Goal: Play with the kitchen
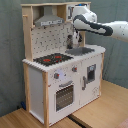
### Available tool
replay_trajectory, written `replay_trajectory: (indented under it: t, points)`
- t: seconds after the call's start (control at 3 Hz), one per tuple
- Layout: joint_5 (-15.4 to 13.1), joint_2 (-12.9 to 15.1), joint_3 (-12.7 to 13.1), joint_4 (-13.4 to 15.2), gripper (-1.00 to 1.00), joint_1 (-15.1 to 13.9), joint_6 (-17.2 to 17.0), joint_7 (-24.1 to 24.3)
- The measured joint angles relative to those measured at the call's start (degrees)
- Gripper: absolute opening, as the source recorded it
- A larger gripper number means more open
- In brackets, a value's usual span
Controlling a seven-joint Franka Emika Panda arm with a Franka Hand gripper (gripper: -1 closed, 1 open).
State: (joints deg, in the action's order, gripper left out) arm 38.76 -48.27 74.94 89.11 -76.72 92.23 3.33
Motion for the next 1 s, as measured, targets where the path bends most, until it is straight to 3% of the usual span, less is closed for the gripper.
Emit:
replay_trajectory:
  t: [0.67, 1.0]
  points:
    - [2.18, -0.01, 7.59, -8.72, -1.00, -1.58, 1.79, 1.90]
    - [3.07, -0.03, 12.41, -12.12, -1.00, -4.22, 3.72, 1.91]
